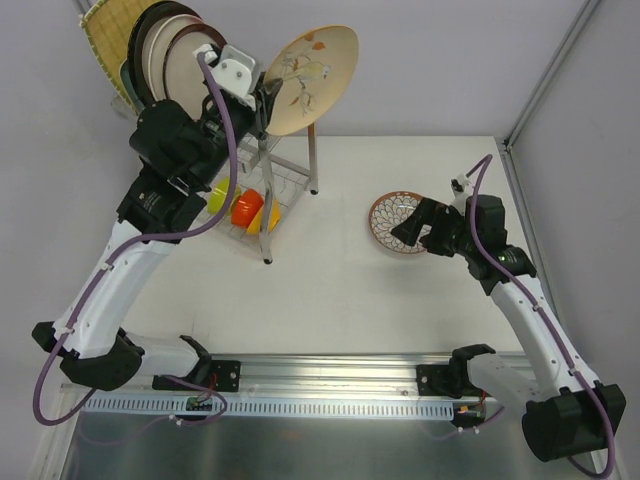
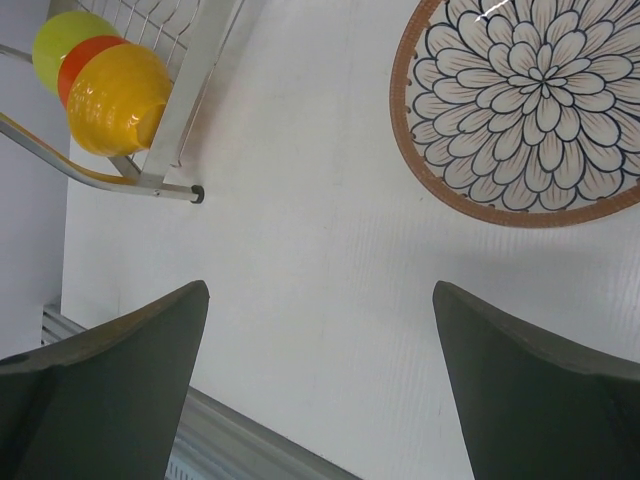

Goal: Load the plates into the dish rack
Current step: Insert the plate into the dish rack

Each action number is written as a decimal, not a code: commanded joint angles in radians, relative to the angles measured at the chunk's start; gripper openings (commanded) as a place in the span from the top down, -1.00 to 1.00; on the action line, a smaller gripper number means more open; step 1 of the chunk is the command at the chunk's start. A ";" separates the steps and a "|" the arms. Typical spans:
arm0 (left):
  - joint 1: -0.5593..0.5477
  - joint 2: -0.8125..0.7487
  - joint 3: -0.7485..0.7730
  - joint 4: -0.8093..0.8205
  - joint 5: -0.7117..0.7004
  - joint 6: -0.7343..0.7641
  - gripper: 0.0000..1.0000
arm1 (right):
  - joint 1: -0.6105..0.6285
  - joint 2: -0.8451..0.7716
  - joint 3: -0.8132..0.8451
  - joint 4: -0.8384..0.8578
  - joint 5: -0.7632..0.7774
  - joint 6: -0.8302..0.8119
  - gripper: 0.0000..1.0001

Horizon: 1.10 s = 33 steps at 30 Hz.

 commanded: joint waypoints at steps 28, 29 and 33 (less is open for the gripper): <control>0.556 0.139 0.170 0.238 0.241 -0.096 1.00 | -0.005 0.082 0.048 -0.061 -0.085 -0.050 -0.99; 0.565 0.145 0.171 0.241 0.234 -0.101 1.00 | -0.005 0.084 0.050 -0.063 -0.085 -0.051 -0.98; 0.580 0.152 0.171 0.257 0.235 -0.116 1.00 | -0.005 0.087 0.045 -0.063 -0.080 -0.046 -0.98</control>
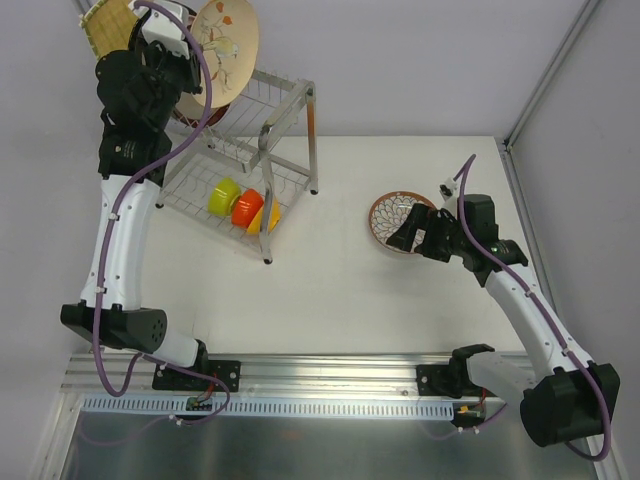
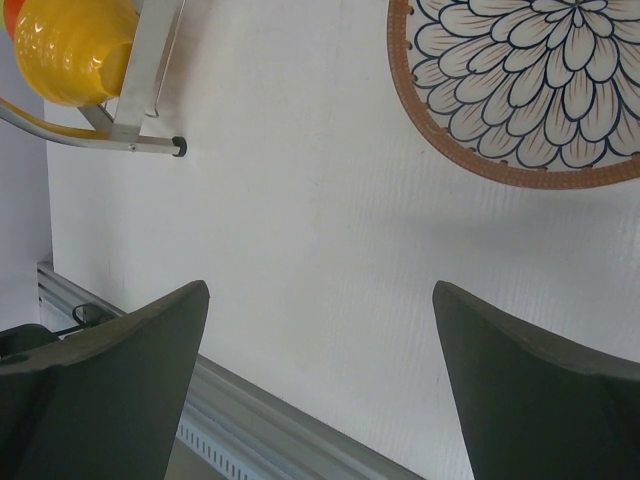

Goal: Load the plates into the dish rack
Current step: Insert the plate into the dish rack

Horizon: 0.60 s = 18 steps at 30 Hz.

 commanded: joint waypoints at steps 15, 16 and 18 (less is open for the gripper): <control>0.029 -0.028 0.016 0.262 -0.051 0.070 1.00 | -0.005 0.015 0.047 -0.010 0.007 -0.027 -0.98; 0.031 -0.025 0.016 0.262 -0.047 0.076 1.00 | -0.005 0.017 0.047 -0.007 0.009 -0.029 -0.98; 0.033 -0.024 0.008 0.262 -0.047 0.091 1.00 | -0.005 0.020 0.050 -0.007 0.007 -0.032 -0.98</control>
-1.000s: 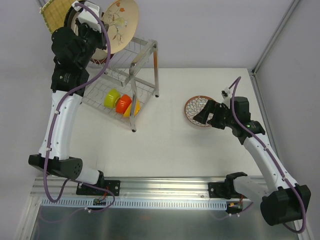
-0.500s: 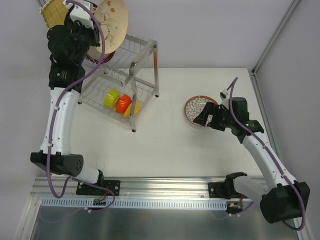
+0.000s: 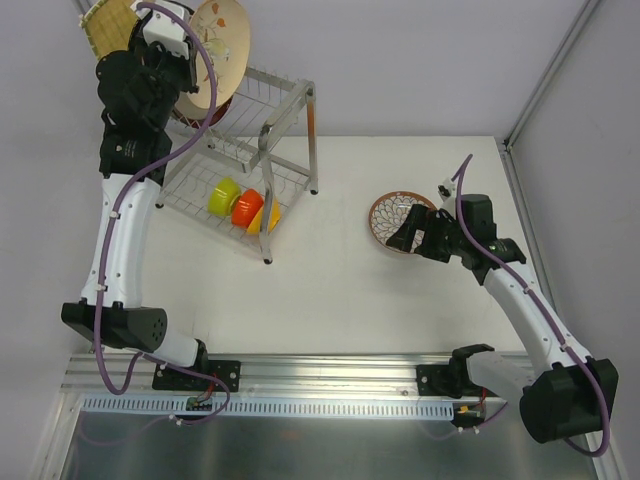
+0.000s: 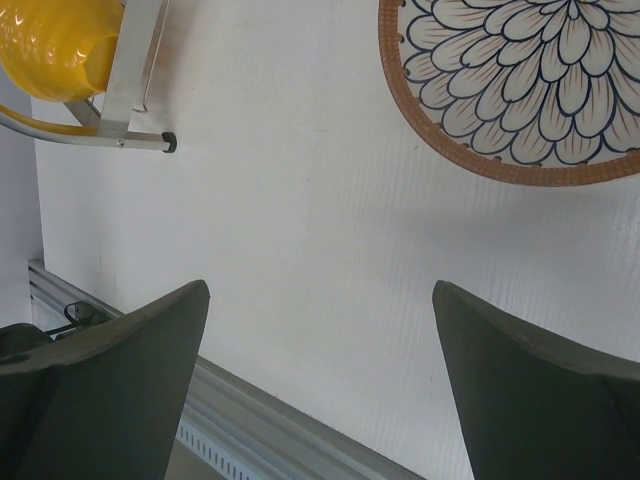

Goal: Load the plates into the dish rack
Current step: Insert the plate into the dish rack

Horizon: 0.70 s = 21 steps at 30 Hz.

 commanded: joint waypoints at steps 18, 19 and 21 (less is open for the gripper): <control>0.023 -0.036 -0.037 0.227 0.113 0.034 1.00 | -0.005 0.010 0.047 0.001 -0.008 -0.018 -0.97; 0.023 -0.034 -0.040 0.225 0.116 0.042 1.00 | -0.006 0.010 0.046 0.003 -0.009 -0.019 -0.97; 0.023 -0.031 -0.041 0.224 0.115 0.051 1.00 | -0.005 0.012 0.046 0.003 -0.011 -0.019 -0.97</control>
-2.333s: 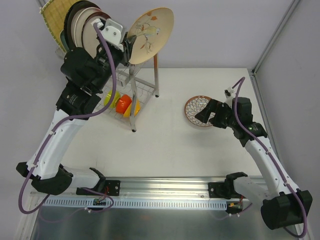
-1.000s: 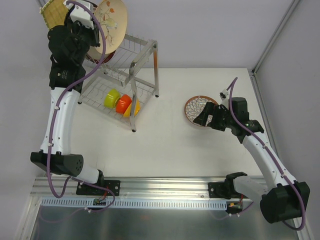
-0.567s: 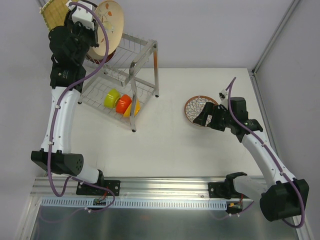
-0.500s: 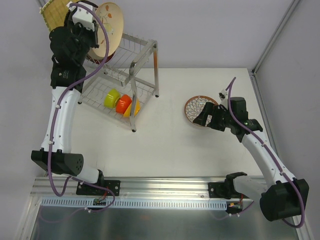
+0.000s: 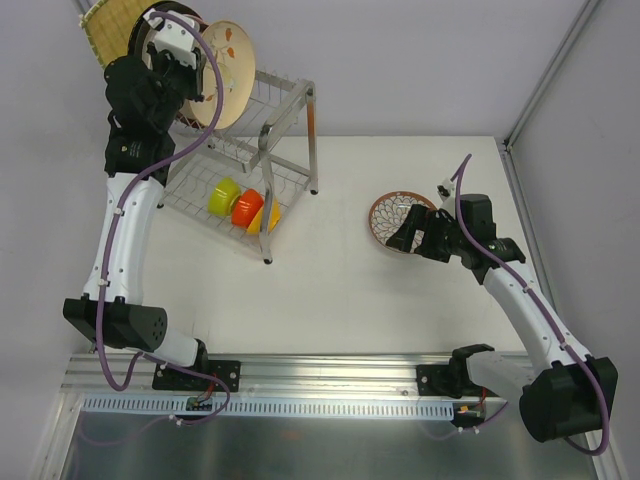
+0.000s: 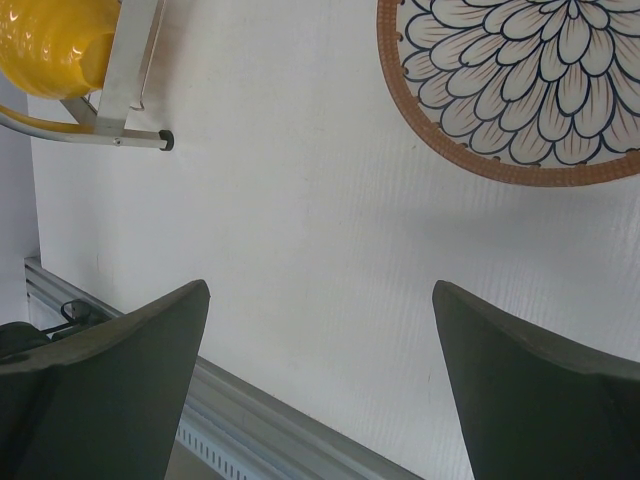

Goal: Load the plates into the dish rack
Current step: Insert the plate into the dish rack

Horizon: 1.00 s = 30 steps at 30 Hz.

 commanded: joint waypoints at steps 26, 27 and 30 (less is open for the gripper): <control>0.010 0.015 0.000 0.227 0.091 0.206 1.00 | -0.009 0.027 0.044 0.019 -0.043 -0.002 -0.97; 0.012 0.013 -0.003 0.227 0.089 0.214 1.00 | -0.009 0.027 0.043 0.021 -0.045 -0.001 -0.97; 0.012 0.013 -0.003 0.229 0.101 0.220 1.00 | -0.008 0.033 0.043 0.025 -0.051 0.002 -0.97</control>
